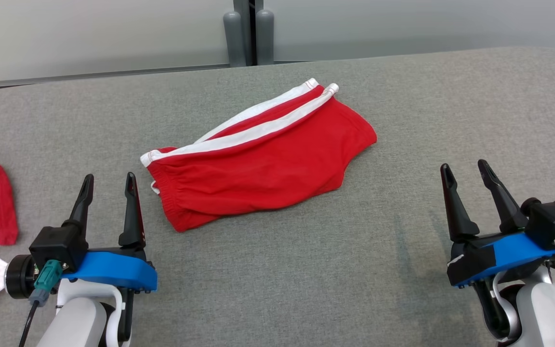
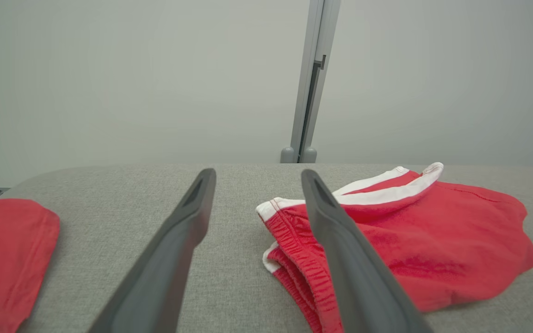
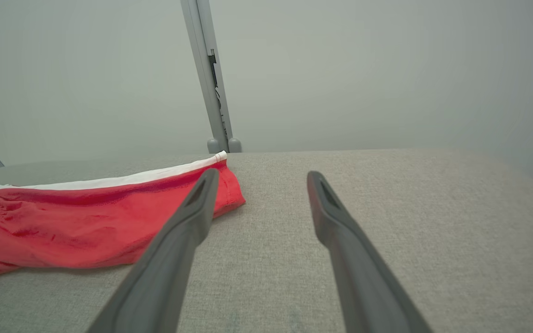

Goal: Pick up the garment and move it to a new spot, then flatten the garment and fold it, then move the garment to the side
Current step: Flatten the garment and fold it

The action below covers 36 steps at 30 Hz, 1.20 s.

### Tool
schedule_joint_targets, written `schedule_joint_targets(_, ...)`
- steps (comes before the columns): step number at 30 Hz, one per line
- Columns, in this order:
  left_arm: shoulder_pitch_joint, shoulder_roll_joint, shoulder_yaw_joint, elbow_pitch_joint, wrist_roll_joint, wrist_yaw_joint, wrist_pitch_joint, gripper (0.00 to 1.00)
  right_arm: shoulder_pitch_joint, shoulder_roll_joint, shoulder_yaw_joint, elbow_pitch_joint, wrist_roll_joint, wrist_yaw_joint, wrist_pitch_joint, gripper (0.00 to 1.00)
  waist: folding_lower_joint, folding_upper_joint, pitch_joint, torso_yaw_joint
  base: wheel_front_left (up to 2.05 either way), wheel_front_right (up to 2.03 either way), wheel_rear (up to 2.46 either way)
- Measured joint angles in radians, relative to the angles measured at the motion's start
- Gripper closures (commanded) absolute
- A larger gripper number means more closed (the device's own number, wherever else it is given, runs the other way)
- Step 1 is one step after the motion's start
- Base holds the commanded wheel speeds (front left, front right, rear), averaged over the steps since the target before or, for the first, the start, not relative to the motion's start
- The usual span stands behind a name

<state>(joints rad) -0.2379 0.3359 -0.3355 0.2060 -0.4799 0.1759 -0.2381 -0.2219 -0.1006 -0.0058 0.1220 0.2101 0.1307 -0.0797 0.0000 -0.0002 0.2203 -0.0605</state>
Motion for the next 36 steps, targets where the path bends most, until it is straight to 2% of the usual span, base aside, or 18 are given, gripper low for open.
schedule_joint_targets(7,-0.017,-0.006,-0.014,-0.005,0.005,-0.001,0.000,0.00,-0.029,-0.016,-0.005,0.029,0.005,0.000,0.024,0.00,0.0000,0.0001,0.026,0.033,0.00,0.00,0.00)
schedule_joint_targets(12,-0.070,-0.026,-0.031,-0.015,0.012,-0.016,-0.003,0.00,-0.103,-0.037,-0.003,0.086,0.009,0.000,0.050,0.00,0.0001,0.0002,0.074,0.075,0.00,0.00,0.00)
schedule_joint_targets(24,-0.167,-0.085,-0.065,-0.005,0.043,-0.053,-0.019,0.00,-0.394,-0.117,0.056,0.424,0.020,0.000,0.089,0.00,0.0003,0.0005,0.201,0.192,0.00,0.00,0.00)
schedule_joint_targets(30,-0.174,-0.099,-0.062,0.020,0.052,-0.065,-0.022,0.00,-0.484,-0.113,0.064,0.573,0.041,0.000,0.158,0.00,0.0000,0.0004,0.209,0.204,0.00,0.00,0.00)
schedule_joint_targets(32,-0.174,-0.102,-0.058,0.024,0.055,-0.068,-0.023,0.00,-0.502,-0.109,0.078,0.598,0.063,0.000,0.171,1.00,0.0000,0.0004,0.204,0.199,0.00,0.00,0.00)
schedule_joint_targets(36,-0.174,-0.107,-0.057,0.033,0.063,-0.073,-0.024,0.00,-0.515,-0.108,0.117,0.626,0.097,0.000,0.150,1.00,0.0001,0.0005,0.193,0.188,0.00,0.00,0.00)
